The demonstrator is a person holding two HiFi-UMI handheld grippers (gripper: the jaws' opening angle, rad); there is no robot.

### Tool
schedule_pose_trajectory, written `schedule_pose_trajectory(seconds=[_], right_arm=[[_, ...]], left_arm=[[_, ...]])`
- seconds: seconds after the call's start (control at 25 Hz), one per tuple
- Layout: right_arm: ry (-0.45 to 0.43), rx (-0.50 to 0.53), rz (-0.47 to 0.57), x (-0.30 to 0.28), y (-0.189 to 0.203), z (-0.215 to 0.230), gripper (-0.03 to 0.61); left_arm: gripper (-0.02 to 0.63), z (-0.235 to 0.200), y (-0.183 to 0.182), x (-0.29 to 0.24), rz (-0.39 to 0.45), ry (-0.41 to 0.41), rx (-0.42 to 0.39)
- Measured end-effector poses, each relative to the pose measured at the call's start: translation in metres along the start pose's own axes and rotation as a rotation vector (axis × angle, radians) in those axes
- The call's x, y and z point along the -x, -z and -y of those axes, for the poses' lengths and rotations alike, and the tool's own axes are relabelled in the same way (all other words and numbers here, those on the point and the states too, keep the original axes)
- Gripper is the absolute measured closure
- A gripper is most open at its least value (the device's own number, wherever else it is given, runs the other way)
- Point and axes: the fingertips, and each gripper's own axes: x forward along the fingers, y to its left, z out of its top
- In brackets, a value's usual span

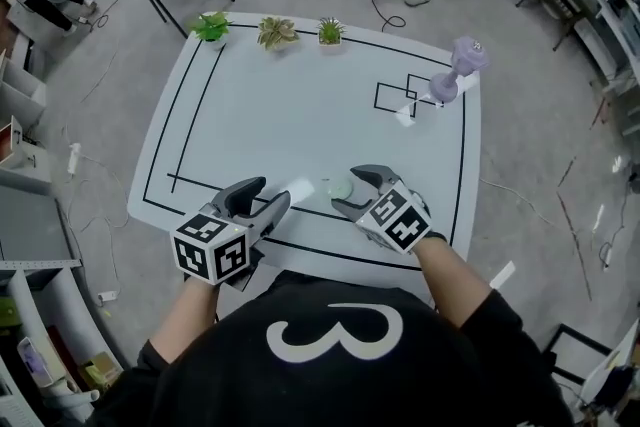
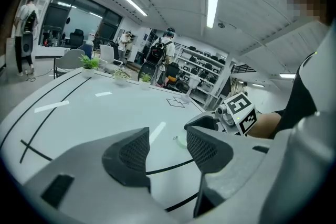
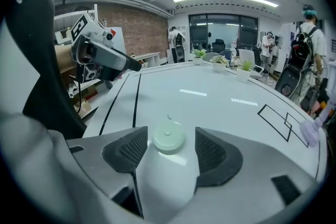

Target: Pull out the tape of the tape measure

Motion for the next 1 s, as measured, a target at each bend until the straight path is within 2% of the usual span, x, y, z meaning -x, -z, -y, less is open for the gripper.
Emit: schedule_pose_trajectory(seconds=[0.36, 0.52, 0.64, 0.84, 1.0], right_arm=[[0.060, -0.027, -0.036, -0.015, 0.000, -0.002, 0.318], [0.091, -0.076, -0.027, -0.015, 0.000, 0.001, 0.357], [0.110, -0.100, -0.037, -0.016, 0.001, 0.002, 0.359], [0.114, -0.143, -0.042, -0.016, -0.002, 0.004, 0.359], [0.104, -0.209, -0.006, -0.010, -0.010, 0.002, 0.359]], left_arm=[[0.407, -0.013, -0.005, 0.010, -0.036, 0.049, -0.017], [0.408, -0.013, -0.004, 0.014, -0.038, 0.074, -0.019], [0.407, -0.012, -0.004, 0.019, -0.037, 0.089, -0.027], [0.408, -0.013, -0.008, 0.025, -0.032, 0.116, -0.038], [0.408, -0.011, -0.009, 0.025, -0.032, 0.148, -0.051]])
